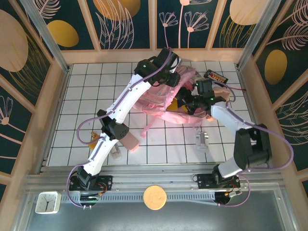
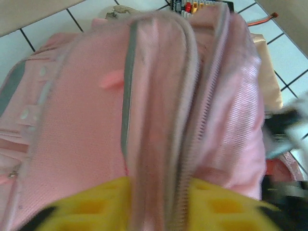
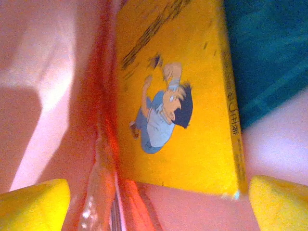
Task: Pack the student bag
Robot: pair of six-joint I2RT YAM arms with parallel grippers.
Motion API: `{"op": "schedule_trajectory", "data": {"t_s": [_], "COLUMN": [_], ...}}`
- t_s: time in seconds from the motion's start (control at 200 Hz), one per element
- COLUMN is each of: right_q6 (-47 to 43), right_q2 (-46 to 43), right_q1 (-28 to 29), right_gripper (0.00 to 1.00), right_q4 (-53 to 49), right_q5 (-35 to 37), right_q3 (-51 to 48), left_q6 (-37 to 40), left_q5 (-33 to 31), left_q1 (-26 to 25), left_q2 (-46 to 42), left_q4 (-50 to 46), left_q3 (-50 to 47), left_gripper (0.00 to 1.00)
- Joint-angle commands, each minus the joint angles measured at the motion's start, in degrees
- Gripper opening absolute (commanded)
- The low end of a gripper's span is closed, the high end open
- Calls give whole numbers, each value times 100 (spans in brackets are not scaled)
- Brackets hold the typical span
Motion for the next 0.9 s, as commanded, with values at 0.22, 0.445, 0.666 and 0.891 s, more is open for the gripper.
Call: {"op": "schedule_trajectory", "data": {"t_s": [0.22,0.445,0.666,0.891], "right_q6": [-1038,-10,465,467], "right_q2": [-2680,-2800,-1972,-701], "right_q1": [-1055,-213,169,203], "right_gripper": [99,99,99,99], "right_q4": [-2709,-1780,-563,456], "right_q5": [1012,560,541,731], "right_q3": [-586,-1655,-2028,-1773], "left_q6": [-578,-1212,-995,-930], "left_q5": [-546,-825,-1220,-1362], "left_q1": [13,241,343,589], "left_q2": [125,-79,176,689], "left_q4": [-640,-1161,-1158,-1153], "left_q3": [648,189,-656,-758], "left_gripper": [99,99,99,99]}}
